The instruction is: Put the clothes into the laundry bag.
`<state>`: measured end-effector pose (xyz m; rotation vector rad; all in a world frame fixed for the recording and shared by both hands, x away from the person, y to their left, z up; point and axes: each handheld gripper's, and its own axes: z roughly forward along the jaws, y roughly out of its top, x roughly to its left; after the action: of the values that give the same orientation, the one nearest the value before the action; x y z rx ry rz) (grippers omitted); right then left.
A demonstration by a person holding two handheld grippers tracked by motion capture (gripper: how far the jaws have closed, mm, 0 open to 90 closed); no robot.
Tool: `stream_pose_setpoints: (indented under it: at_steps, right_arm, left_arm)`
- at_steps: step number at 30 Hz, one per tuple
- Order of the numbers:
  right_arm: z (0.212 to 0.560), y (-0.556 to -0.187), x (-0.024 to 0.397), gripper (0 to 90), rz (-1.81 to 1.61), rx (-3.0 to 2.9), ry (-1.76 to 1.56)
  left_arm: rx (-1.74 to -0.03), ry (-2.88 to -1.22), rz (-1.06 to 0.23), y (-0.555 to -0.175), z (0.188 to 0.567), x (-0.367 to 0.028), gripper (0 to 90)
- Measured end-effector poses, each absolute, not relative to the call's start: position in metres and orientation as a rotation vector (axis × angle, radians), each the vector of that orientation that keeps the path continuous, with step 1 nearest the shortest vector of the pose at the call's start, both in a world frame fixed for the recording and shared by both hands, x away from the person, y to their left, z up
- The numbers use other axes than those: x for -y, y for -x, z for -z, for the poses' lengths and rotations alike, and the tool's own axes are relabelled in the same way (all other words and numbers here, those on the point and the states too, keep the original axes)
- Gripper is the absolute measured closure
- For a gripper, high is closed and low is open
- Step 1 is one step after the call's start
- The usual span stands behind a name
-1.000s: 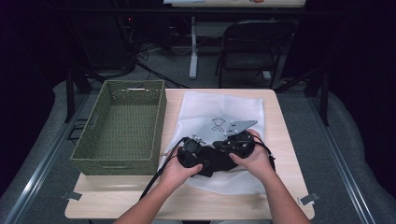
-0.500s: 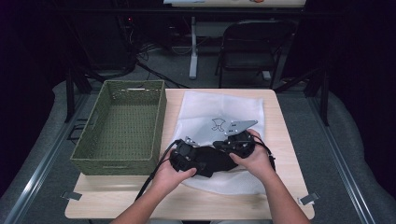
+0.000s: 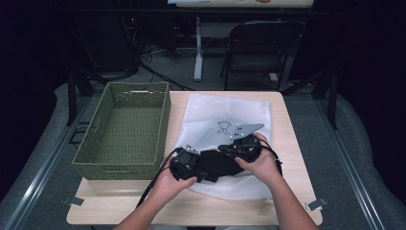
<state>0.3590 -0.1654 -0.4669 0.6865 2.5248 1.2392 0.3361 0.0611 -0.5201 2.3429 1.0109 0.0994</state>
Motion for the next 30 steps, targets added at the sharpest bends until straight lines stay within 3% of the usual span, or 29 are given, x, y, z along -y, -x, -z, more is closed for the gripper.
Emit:
stream_pose_setpoints:
  at_steps: [17, 30]
  right_arm:
    - [0.468, -0.359, 0.165, 89.9, -1.235, -2.530, -0.683]
    - [0.468, -0.358, 0.164, 89.9, -1.235, -2.531, -0.681]
  left_arm:
    - [-1.033, -2.376, -0.069, -0.342, 0.541, -0.059, 43.9]
    - [-1.060, -2.385, -0.071, -0.346, 0.552, -0.058, 55.5]
